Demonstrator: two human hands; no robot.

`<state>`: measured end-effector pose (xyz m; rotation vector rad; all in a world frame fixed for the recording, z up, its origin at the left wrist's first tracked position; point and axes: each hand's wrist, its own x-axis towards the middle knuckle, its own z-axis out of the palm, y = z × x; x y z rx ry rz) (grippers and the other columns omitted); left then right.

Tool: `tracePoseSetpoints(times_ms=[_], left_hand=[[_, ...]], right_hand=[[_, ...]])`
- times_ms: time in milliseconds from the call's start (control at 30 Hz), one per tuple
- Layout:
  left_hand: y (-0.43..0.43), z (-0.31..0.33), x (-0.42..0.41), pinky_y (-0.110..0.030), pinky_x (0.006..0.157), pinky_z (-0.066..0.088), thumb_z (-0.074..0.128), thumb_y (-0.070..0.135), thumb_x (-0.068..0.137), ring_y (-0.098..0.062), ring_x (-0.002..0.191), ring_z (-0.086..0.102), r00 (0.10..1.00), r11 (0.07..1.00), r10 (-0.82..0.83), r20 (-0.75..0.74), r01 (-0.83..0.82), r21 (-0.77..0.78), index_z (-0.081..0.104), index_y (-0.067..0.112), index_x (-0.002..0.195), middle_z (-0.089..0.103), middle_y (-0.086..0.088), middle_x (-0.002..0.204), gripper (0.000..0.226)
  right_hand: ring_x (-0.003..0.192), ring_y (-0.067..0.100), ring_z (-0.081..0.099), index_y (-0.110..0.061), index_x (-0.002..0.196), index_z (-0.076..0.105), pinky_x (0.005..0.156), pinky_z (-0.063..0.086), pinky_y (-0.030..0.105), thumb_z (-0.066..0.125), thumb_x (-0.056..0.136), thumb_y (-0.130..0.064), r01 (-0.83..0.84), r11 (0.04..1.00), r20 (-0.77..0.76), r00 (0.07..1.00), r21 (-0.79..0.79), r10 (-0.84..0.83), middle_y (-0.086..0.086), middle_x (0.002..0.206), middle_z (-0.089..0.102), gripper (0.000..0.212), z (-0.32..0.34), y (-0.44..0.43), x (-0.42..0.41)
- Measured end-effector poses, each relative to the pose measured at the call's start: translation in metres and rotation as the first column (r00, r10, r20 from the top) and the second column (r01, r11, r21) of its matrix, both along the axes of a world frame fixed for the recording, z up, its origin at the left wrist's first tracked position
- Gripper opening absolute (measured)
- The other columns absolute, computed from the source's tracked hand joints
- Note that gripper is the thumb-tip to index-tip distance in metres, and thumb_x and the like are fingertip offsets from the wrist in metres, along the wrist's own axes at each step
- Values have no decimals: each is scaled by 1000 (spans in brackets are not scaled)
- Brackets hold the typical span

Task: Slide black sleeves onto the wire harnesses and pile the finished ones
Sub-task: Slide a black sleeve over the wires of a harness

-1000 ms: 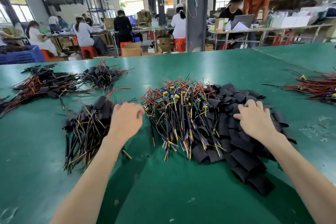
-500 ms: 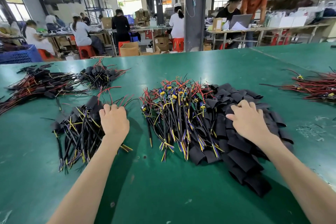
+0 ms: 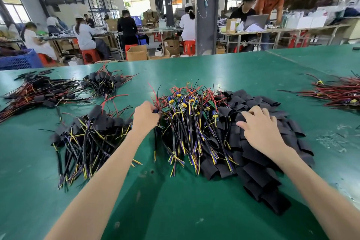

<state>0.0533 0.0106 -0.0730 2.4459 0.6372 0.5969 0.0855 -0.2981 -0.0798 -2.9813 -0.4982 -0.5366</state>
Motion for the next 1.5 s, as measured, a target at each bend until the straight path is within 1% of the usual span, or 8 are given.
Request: tracePoseSetpoints(times_ms=[133,300,467,633,800,967,1100,1500], left_hand=[[-9,3,-1,-26,67,37,67,6,81,-18,66,49,968,931,74,242,20,-364,56,14,78,57,-5,74,14],[-10,11,-5,-22,44,50,63,-4,86,-13,51,47,949,572,75,305,210,-793,57,2,84,52,-9,65,9],[-16,13,-15,-29,80,45,67,14,84,-20,77,58,927,974,50,372,37,-224,65,6,94,67,-10,86,13],[-33,32,-22,-39,67,58,61,9,90,-6,55,63,803,902,19,596,243,-357,55,10,97,62,-17,92,9],[-39,63,-28,-48,85,51,49,7,96,-13,65,59,666,882,77,742,302,-363,52,14,106,55,-2,87,12],[-34,97,-48,-15,79,39,39,15,100,6,75,45,747,962,-254,614,262,79,55,20,124,50,2,100,30],[-40,89,-69,-32,70,41,47,31,98,-14,83,49,875,855,-367,314,185,484,65,23,107,49,-1,90,22],[-42,17,-91,-29,65,40,48,34,95,-14,76,51,852,906,-377,363,256,338,65,22,98,52,7,91,22]], right_hand=[[109,28,39,-12,118,54,87,36,41,46,97,-35,-4,999,27,1000,41,3,7,117,44,32,1,0,-2],[109,31,40,-10,116,55,86,37,44,49,95,-33,-15,995,31,999,100,12,9,116,45,31,3,3,-4],[109,30,40,-11,120,55,86,37,44,51,95,-33,-34,993,49,998,115,28,9,116,46,34,4,5,-6],[110,30,39,-11,122,54,86,36,42,49,95,-34,-37,990,44,999,137,31,9,117,46,36,4,7,-7],[110,32,39,-8,124,53,85,37,43,50,96,-31,-70,976,40,997,204,63,12,116,46,36,6,7,-9],[102,39,43,4,118,54,89,36,44,57,92,-24,-211,929,96,977,303,190,21,109,49,38,11,14,-14],[99,35,46,3,112,55,89,30,34,66,86,-21,-359,864,137,933,354,332,18,104,51,36,10,22,-22],[96,21,54,-7,109,60,84,36,19,74,80,-21,-482,736,160,870,475,466,3,101,54,35,1,34,-32]])
